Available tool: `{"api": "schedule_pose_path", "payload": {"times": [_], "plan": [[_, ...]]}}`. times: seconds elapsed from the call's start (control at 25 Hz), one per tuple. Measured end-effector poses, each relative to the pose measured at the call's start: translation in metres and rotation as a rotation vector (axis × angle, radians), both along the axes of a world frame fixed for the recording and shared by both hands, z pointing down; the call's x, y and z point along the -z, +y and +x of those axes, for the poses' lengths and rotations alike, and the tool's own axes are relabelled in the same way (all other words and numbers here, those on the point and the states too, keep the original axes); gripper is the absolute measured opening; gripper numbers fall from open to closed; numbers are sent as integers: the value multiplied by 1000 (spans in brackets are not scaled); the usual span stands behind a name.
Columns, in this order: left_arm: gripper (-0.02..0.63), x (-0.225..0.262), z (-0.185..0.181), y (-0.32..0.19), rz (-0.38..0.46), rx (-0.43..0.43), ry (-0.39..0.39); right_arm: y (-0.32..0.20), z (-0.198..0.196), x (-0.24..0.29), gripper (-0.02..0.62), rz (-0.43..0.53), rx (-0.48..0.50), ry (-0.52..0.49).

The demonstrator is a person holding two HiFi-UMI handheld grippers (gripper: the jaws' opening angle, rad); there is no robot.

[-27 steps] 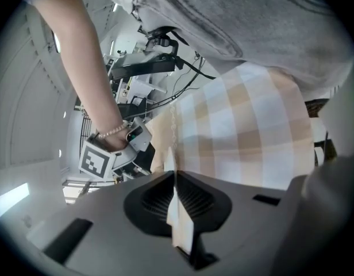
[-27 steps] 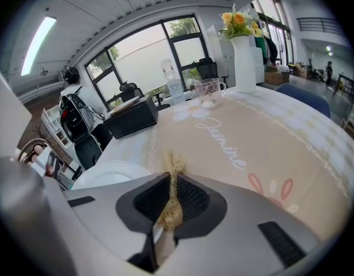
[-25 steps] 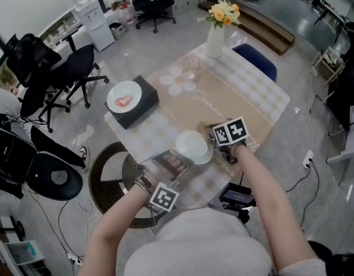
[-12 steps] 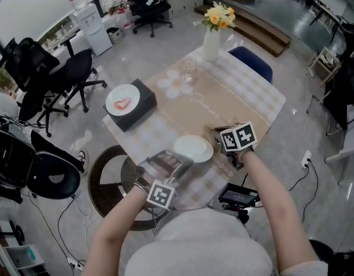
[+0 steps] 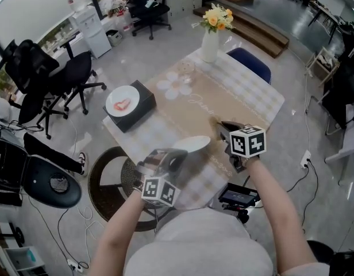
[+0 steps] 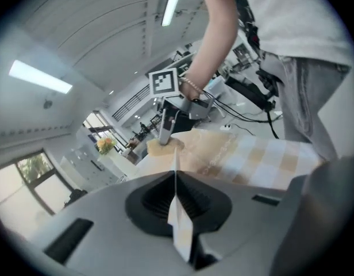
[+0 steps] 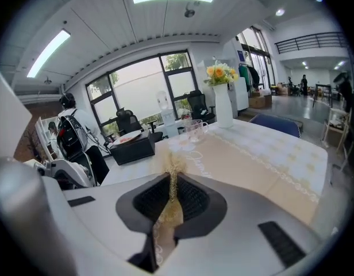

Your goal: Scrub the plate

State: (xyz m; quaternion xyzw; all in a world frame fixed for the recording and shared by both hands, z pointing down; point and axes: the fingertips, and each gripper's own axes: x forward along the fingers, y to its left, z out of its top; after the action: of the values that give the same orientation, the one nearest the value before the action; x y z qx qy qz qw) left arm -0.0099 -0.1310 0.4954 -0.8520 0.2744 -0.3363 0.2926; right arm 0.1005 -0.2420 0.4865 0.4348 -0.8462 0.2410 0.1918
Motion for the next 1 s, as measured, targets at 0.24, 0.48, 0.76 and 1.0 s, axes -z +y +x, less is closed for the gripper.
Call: {"api": "schedule_pose_path", "payload": {"times": [0.24,0.48,0.76,1.0], "plan": [[17,23,-22,-19,-224,208,375,3,4,21,41,43,-55,-76],[17,25,-38,-29,-375,298,632,8,1,26,41,54,-78,-113],[17,17,-56,-39,-620,428,1026,14,-10,27,41,74,-100,-138],[17,-6,-67,-41,-741,529,1213,16,-15,27,41,107,-129,-166]]}}
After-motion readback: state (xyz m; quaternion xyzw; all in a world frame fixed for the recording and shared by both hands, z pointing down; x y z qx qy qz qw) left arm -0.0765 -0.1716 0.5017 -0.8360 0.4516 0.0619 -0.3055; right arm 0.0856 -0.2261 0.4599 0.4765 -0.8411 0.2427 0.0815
